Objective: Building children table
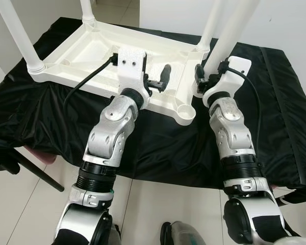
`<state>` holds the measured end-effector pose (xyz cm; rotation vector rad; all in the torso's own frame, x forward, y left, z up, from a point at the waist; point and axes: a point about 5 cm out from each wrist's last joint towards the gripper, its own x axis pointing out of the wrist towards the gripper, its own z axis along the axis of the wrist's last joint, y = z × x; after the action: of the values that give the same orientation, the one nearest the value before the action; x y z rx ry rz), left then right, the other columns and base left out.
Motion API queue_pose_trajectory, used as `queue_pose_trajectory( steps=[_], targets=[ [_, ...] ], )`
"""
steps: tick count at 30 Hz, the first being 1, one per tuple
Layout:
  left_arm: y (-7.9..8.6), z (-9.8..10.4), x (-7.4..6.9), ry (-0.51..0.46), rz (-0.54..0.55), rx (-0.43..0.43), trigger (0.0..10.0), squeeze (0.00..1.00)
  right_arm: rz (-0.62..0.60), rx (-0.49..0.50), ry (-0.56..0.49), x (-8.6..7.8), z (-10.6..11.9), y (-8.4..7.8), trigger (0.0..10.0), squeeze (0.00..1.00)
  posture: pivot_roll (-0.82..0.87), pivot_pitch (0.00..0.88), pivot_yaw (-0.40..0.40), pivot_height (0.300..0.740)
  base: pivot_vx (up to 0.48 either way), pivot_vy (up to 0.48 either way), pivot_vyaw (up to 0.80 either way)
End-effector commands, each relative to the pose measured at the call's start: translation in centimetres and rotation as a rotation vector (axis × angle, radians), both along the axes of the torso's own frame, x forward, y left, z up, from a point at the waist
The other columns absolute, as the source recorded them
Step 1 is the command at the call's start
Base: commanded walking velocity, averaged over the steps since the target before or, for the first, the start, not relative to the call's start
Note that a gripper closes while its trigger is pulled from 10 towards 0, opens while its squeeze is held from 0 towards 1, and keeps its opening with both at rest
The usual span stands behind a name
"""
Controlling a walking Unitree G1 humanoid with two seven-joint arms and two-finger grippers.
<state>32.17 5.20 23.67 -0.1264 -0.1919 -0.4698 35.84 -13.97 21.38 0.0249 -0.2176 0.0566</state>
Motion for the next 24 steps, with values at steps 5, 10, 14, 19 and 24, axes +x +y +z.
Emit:
queue_pose_trajectory(
  steps=[5,10,14,19,24],
  targets=[
    [0.6,-1.9,-0.8,-0.019,0.034,0.092,10.0,0.00,0.051,-0.024,-0.021,-0.6,-0.1,-0.2,10.0,0.00,-0.03,0.058,-0.025,0.740,0.000,0.000,0.00],
    [1.4,-3.1,-1.6,-0.065,0.018,0.182,10.0,0.00,0.097,-0.059,-0.013,-1.0,-0.6,-0.1,10.0,0.00,-0.03,0.054,-0.025,0.740,0.000,0.000,0.00],
    [0.5,-4.7,-3.6,-0.104,-0.174,0.337,10.0,0.00,0.163,-0.114,0.041,-1.4,-2.0,0.1,10.0,0.00,-0.02,0.053,-0.036,0.740,0.000,0.000,0.00],
    [-0.2,-4.7,-3.9,-0.094,-0.229,0.328,10.0,0.00,0.198,-0.140,0.068,-1.2,-2.4,0.6,10.0,0.00,-0.03,0.052,-0.035,0.740,0.000,0.000,0.00],
    [-0.8,-4.6,-4.2,-0.096,-0.271,0.312,10.0,0.00,0.255,-0.197,0.070,-0.8,-2.8,1.5,10.0,0.00,-0.03,0.051,-0.032,0.740,0.000,0.000,0.00]
  ],
)
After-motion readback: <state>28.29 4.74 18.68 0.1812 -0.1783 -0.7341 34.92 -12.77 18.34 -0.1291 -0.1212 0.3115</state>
